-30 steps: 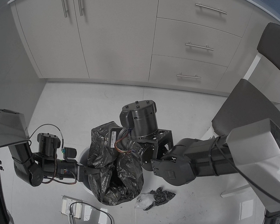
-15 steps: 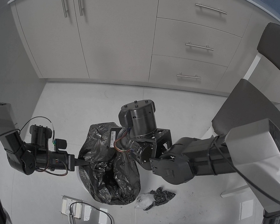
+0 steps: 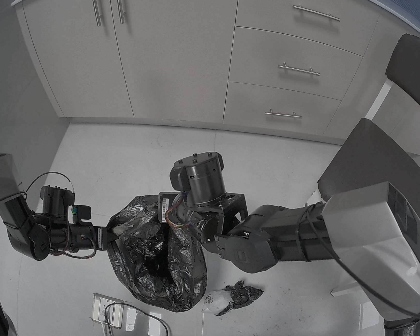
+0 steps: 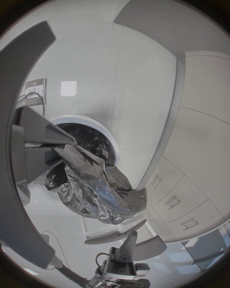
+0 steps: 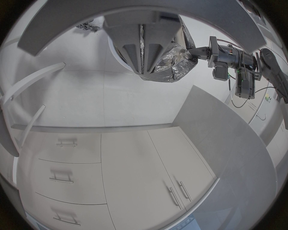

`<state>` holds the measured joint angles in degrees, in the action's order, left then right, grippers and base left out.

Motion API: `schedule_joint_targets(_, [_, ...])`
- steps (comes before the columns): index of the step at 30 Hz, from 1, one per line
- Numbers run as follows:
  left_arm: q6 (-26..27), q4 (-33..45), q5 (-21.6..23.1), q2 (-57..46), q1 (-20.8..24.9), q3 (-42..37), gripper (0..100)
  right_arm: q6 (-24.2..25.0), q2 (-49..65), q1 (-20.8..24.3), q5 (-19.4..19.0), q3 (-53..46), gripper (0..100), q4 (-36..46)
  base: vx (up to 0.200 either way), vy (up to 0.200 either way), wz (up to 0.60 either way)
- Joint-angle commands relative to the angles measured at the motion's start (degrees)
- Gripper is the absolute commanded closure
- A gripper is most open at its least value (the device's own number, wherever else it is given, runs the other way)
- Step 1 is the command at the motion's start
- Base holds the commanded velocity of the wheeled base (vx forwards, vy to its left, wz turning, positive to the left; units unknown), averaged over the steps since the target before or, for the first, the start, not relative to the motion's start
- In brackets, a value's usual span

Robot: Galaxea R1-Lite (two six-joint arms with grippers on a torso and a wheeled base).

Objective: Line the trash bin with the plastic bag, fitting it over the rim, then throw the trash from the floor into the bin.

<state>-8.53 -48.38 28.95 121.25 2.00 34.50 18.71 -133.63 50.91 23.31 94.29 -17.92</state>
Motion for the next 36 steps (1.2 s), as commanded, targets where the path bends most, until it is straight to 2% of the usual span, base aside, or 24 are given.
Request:
schedule_joint_targets(1, [0.0,0.0,0.0,-0.1,-0.2,0.2,100,0.0,-1.3,-0.1,0.0,0.6,100,0.0,0.000,0.000,0.00])
schedule_joint_targets(13, [0.0,2.3,-0.1,0.4,-0.2,4.4,100,0.0,-0.9,1.5,0.0,0.1,100,1.0,0.000,0.000,0.00])
schedule_joint_targets(23, [0.0,4.4,-0.1,0.7,-2.5,6.5,100,0.0,-1.5,3.9,-0.1,-1.2,100,1.9,0.000,0.000,0.00])
schedule_joint_targets(24, [0.1,4.4,-0.1,0.6,-2.7,6.4,100,0.0,-1.6,3.9,-0.1,-1.1,0,2.4,0.000,0.000,0.00])
schedule_joint_targets(36, [0.0,4.2,0.0,1.2,-3.1,6.1,100,0.2,-5.4,5.1,-0.1,0.3,0,2.5,0.000,0.000,0.00])
